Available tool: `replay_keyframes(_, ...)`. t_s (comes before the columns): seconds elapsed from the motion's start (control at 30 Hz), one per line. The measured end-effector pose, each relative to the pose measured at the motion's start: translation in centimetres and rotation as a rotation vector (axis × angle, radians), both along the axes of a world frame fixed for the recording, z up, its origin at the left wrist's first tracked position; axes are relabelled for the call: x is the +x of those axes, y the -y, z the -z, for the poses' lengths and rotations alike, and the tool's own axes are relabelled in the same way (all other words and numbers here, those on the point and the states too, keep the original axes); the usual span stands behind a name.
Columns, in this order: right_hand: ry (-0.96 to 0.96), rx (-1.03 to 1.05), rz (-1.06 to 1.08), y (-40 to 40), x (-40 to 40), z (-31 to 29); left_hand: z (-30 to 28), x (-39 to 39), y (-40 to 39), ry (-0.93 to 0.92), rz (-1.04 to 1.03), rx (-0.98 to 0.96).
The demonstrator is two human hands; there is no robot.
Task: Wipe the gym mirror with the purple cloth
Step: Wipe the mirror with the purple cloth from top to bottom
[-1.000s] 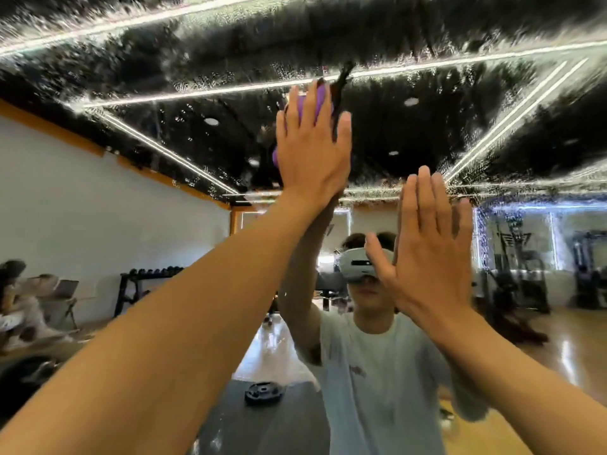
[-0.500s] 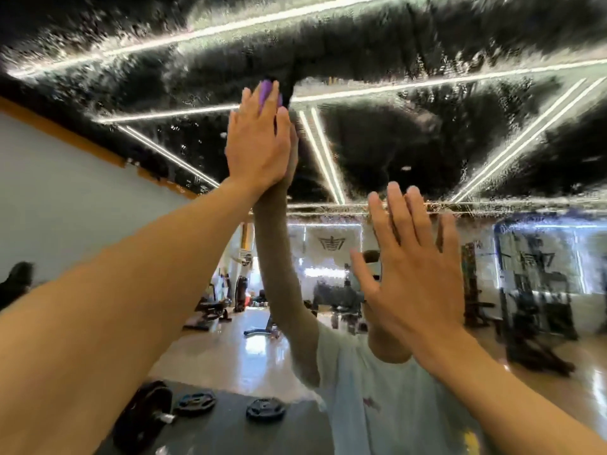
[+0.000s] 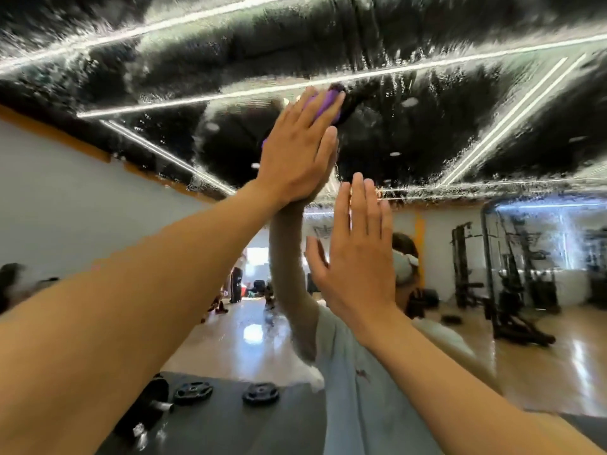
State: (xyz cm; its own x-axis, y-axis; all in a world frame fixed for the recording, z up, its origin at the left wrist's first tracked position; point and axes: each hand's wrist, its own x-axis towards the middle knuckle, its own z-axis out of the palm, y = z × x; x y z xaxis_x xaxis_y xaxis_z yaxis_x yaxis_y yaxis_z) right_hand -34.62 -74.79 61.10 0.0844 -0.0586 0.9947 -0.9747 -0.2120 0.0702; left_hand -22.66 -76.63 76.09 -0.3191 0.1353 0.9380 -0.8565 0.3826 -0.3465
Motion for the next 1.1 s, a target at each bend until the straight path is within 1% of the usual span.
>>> replay_keyframes(0.03, 0.003, 0.009, -0.065, -0.4, -0.6, 0.0, 0.0, 0.0, 0.0, -0.001, -0.001, 0.003)
replay_keyframes(0.07, 0.001, 0.014, -0.070, -0.9, -1.8, 0.0, 0.0, -0.1, 0.0, -0.003, -0.001, 0.005)
replay_keyframes(0.17, 0.002, -0.018, 0.181, -1.9, -7.4, 0.3, 0.5, -1.4, 0.0, -0.089, 0.011, 0.012)
replay_keyframes(0.23, 0.038, -0.013, 0.255, -2.2, -10.0, 0.7, 1.0, -2.8, -0.2, -0.145, 0.025, 0.005)
replay_keyframes(0.27, 0.053, -0.016, 0.264, -2.2, -10.5, 1.0, 1.3, -3.9, -0.5, -0.127, 0.031, -0.012)
replay_keyframes(0.4, 0.171, -0.088, 0.233, -1.7, -10.4, 1.6, 3.2, -8.8, -1.5, 0.070, 0.091, -0.092)
replay_keyframes(0.47, 0.237, -0.112, 0.221, -1.8, -10.4, 1.6, 4.2, -9.8, -1.5, 0.178, 0.095, -0.120)
replay_keyframes(0.57, 0.228, -0.103, 0.258, -1.7, -10.3, 1.6, 6.4, -9.0, -1.0, 0.417, 0.078, -0.138)
replay_keyframes(0.6, 0.218, -0.096, 0.267, -1.7, -10.2, 1.6, 6.5, -8.2, -0.8, 0.458, 0.086, -0.127)
replay_keyframes(0.63, 0.204, -0.088, 0.268, -1.7, -10.2, 1.6, 6.3, -7.2, -0.6, 0.453, 0.094, -0.109)
replay_keyframes(0.67, 0.190, -0.079, 0.267, -1.7, -10.3, 1.6, 5.8, -6.1, -0.5, 0.395, 0.099, -0.084)
replay_keyframes(0.77, 0.145, -0.063, 0.278, -1.8, -10.4, 1.7, 3.4, -3.1, -0.3, 0.077, 0.087, 0.004)
replay_keyframes(0.8, 0.127, -0.058, 0.280, -1.8, -10.4, 1.7, 2.8, -2.5, -0.2, -0.003, 0.076, 0.020)
replay_keyframes(0.9, 0.146, -0.071, 0.266, -1.7, -10.3, 1.7, 2.5, -2.8, 0.0, -0.128, 0.066, 0.031)
replay_keyframes(0.97, 0.199, -0.083, 0.248, -1.8, -10.1, 1.7, 3.1, -3.8, -0.3, -0.145, 0.061, 0.018)
replay_keyframes(1.0, 0.211, -0.083, 0.246, -1.7, -10.1, 1.8, 3.6, -4.5, -0.6, -0.112, 0.057, 0.006)
replay_keyframes(1.1, 0.207, -0.073, 0.260, -1.6, -10.2, 2.0, 5.9, -7.0, -0.9, 0.062, 0.043, -0.056)
